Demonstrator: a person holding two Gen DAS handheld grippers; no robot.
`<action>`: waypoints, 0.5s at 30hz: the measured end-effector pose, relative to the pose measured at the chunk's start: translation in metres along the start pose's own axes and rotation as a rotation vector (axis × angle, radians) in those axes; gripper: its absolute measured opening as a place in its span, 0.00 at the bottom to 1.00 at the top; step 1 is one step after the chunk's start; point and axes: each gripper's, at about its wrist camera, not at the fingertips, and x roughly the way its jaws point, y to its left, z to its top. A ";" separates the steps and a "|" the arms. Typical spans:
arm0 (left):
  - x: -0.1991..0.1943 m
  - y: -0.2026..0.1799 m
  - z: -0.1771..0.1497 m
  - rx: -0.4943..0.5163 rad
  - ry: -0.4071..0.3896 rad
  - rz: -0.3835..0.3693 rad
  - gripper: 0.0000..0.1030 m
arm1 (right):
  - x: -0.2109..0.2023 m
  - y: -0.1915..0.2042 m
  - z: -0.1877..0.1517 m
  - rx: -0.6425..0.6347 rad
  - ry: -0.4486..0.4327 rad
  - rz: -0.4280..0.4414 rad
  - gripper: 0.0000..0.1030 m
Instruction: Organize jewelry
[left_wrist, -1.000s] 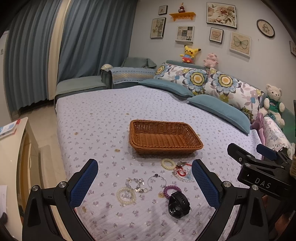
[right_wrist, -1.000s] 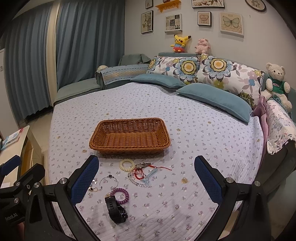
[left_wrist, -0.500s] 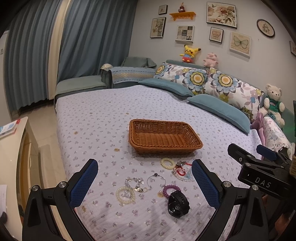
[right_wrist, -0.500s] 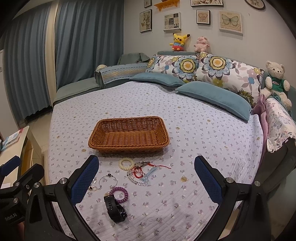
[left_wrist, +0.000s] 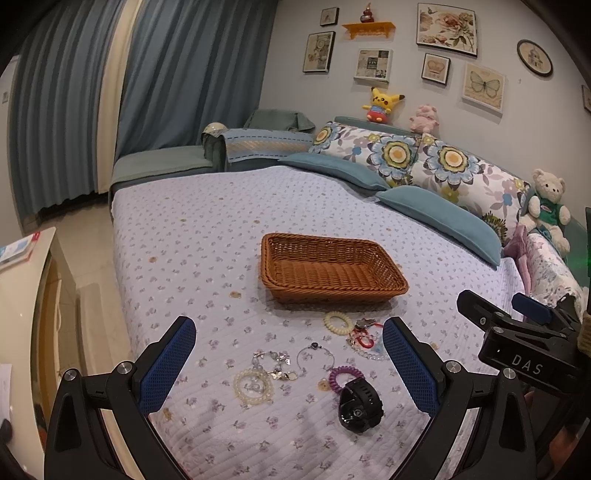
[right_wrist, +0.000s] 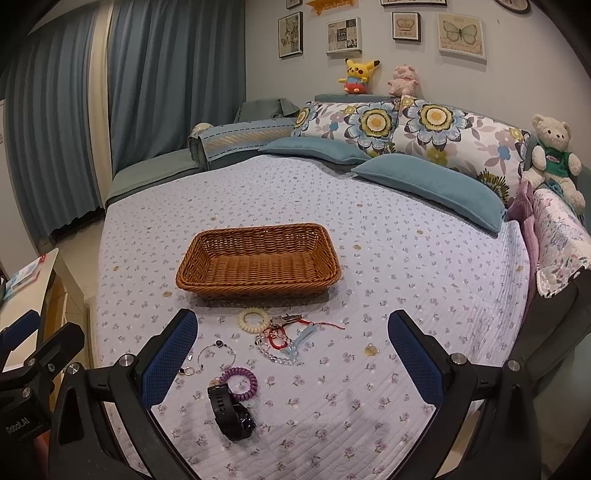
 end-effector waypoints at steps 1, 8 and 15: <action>0.002 0.001 0.000 0.006 0.002 0.002 0.98 | 0.002 0.000 0.000 0.000 0.002 -0.001 1.00; 0.020 0.045 -0.006 -0.010 0.065 -0.005 0.98 | 0.013 -0.012 -0.010 -0.031 -0.002 -0.008 1.00; 0.051 0.087 -0.036 -0.081 0.179 -0.078 0.95 | 0.044 -0.028 -0.040 -0.064 0.066 0.015 0.98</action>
